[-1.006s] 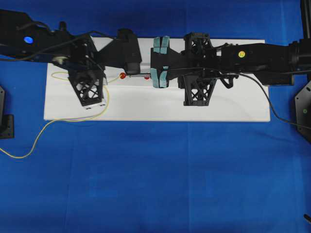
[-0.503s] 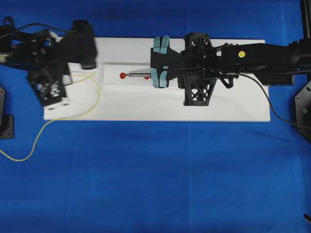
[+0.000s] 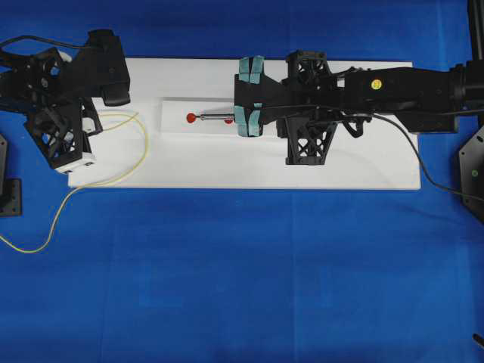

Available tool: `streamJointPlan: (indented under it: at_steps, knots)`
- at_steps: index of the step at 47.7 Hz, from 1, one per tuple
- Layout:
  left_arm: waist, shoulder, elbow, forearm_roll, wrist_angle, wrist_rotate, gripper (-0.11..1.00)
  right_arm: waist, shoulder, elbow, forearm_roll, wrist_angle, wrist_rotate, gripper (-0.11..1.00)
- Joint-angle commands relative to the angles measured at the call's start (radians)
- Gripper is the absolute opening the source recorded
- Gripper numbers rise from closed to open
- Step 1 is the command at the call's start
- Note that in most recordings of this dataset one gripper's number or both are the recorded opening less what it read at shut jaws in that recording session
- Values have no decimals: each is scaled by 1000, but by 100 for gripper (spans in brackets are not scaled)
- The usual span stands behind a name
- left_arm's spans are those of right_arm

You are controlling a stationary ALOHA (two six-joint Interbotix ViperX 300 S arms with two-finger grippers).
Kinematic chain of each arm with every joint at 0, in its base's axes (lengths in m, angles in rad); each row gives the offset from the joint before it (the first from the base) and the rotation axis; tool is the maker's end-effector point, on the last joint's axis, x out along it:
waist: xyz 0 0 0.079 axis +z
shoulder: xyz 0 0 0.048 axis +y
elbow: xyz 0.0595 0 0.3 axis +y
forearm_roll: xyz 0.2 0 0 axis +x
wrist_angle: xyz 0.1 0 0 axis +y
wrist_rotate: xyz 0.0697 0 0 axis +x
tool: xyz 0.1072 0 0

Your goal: Touch the tip of the soldering iron to the tip of the solder at the mark.

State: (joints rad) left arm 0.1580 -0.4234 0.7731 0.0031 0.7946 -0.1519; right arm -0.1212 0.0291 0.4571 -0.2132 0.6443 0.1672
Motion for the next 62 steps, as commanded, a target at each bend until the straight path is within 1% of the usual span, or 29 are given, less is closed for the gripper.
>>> streamJointPlan:
  at_steps: [1,18,27,32,38,42,53,62]
  knots:
    - [0,-8,-17,2,-5,-2,1,-3,-57,-5,-5,-3,2,7]
    - [0,-11,-12,2,-5,-3,1,-3,-173,95,-5,-18,12,7]
    - [-2,-2,-21,2,-20,-6,1,-3,-186,107,-5,-41,12,7]
    - [-8,12,-34,2,-37,-23,1,-3,-187,107,-8,-41,12,7]
    - [-26,51,-71,2,-51,-37,1,-5,-190,109,-17,-40,12,7]
    - [-35,87,-112,2,-52,-40,1,-6,-192,110,-18,-40,12,7]
    - [-41,218,-238,2,-60,-34,1,-9,-206,126,-23,-40,12,7]
    - [-41,318,-316,2,-61,-25,1,-11,-233,156,-23,-41,12,7]
